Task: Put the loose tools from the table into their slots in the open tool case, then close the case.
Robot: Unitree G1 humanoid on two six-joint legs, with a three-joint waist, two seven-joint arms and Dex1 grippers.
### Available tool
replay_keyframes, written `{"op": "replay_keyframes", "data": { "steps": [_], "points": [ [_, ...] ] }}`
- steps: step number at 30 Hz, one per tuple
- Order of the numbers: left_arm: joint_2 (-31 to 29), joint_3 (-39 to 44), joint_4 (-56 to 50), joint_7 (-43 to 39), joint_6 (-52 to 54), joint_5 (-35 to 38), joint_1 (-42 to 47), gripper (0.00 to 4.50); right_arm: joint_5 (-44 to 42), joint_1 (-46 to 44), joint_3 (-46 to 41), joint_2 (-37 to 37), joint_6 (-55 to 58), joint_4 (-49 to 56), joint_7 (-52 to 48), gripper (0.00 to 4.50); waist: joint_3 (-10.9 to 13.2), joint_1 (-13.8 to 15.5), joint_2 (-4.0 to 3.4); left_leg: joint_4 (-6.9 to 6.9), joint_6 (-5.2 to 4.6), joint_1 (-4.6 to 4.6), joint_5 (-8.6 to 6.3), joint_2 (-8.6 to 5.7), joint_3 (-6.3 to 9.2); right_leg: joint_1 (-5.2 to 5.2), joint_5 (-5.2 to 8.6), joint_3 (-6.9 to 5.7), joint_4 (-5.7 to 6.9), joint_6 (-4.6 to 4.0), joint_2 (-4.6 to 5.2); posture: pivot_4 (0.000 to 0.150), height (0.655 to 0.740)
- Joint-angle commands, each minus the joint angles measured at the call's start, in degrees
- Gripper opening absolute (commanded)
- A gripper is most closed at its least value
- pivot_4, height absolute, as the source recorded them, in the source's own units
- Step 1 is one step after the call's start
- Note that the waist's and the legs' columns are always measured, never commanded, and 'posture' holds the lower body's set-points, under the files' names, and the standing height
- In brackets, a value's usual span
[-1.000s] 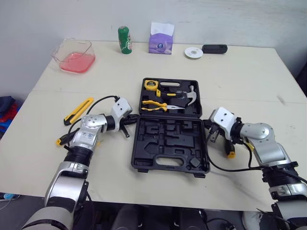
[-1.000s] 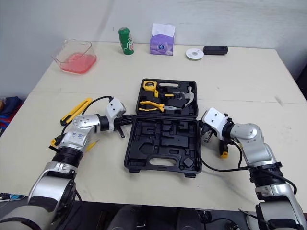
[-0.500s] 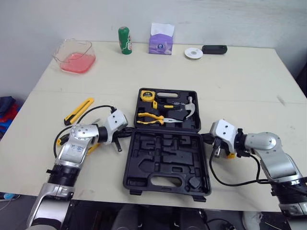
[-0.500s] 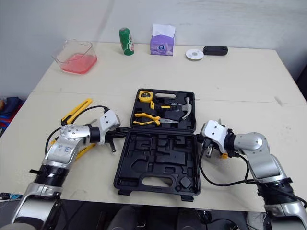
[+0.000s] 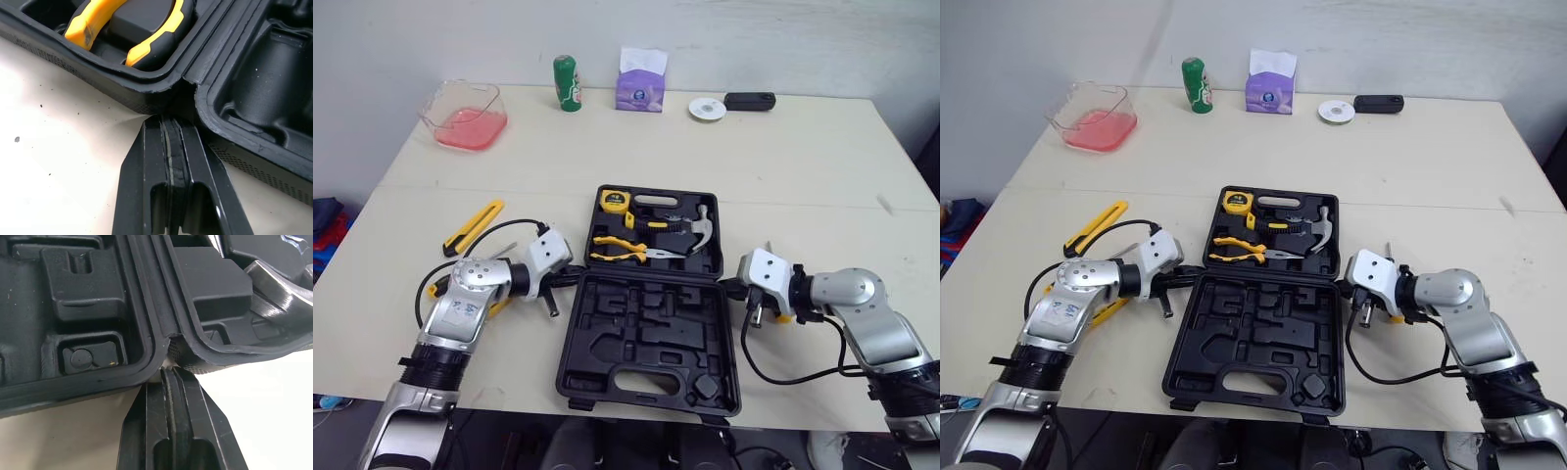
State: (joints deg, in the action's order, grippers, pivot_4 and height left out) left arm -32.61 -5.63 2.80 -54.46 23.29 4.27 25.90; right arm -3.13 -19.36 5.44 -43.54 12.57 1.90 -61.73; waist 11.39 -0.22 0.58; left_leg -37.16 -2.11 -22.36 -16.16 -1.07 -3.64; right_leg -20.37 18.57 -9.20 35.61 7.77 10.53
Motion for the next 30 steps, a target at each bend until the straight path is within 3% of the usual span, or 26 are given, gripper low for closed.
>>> {"op": "replay_keyframes", "data": {
  "steps": [1, 14, 17, 22, 25, 30],
  "points": [
    [-0.2, -1.7, -2.7, -1.3, 0.4, 1.3, -1.0, 0.02, 0.1, -0.1, 2.0, 0.6, -1.5, 0.4, -0.4, 0.00, 0.0, 0.0, 0.01, 0.00, 0.00, 0.00, 0.00, 0.01, 0.00, 0.00, 0.00, 0.00, 0.00, 0.00, 0.00, 0.150, 0.7400],
    [-8.0, 2.7, -7.1, -2.8, 1.0, 3.3, -2.4, 0.02, -1.9, 2.7, -2.8, -3.9, -0.7, 5.5, -0.3, 0.00, 0.0, 0.2, 0.03, 0.00, 0.04, -0.03, -0.03, 0.06, 0.00, -0.02, 0.00, 0.00, -0.04, -0.02, -0.04, 0.150, 0.7400],
    [-10.7, 6.0, -9.7, -4.3, 1.6, 6.2, -2.6, 0.02, -3.9, 4.5, -6.4, -6.3, -0.7, 6.9, -0.8, 0.00, 0.0, 0.3, 0.02, 0.02, 0.04, -0.11, -0.03, 0.06, 0.00, -0.07, 0.00, 0.00, -0.09, -0.02, -0.04, 0.150, 0.7400],
    [-17.2, 18.6, -11.1, -7.6, 3.0, 14.0, -6.7, 0.02, -10.3, 8.3, -19.6, -10.2, -2.4, 5.9, -1.7, 0.00, 0.0, 0.2, -0.03, 0.03, 0.04, -0.06, -0.03, 0.09, -0.02, -0.07, -0.03, 0.02, -0.07, -0.06, -0.06, 0.150, 0.7400],
    [-19.8, 27.1, -10.7, -9.7, 2.0, 17.5, -12.4, 0.92, -12.2, 12.1, -27.5, -12.7, -4.5, 2.2, -2.9, 0.95, 0.0, 0.2, -0.03, 0.11, 0.04, -0.02, -0.03, 0.09, -0.01, -0.02, -0.03, 0.00, -0.13, -0.06, -0.06, 0.150, 0.7400],
    [-22.3, 40.1, -4.3, -9.5, -1.3, 19.2, -18.3, 3.18, -12.2, 16.6, -36.8, -15.2, -12.3, -6.6, -3.9, 3.42, 0.1, 0.2, -0.02, 0.06, -0.01, -0.01, -0.06, 0.09, -0.07, 0.00, -0.03, 0.02, -0.14, -0.06, -0.05, 0.150, 0.7400]
  ]
}}
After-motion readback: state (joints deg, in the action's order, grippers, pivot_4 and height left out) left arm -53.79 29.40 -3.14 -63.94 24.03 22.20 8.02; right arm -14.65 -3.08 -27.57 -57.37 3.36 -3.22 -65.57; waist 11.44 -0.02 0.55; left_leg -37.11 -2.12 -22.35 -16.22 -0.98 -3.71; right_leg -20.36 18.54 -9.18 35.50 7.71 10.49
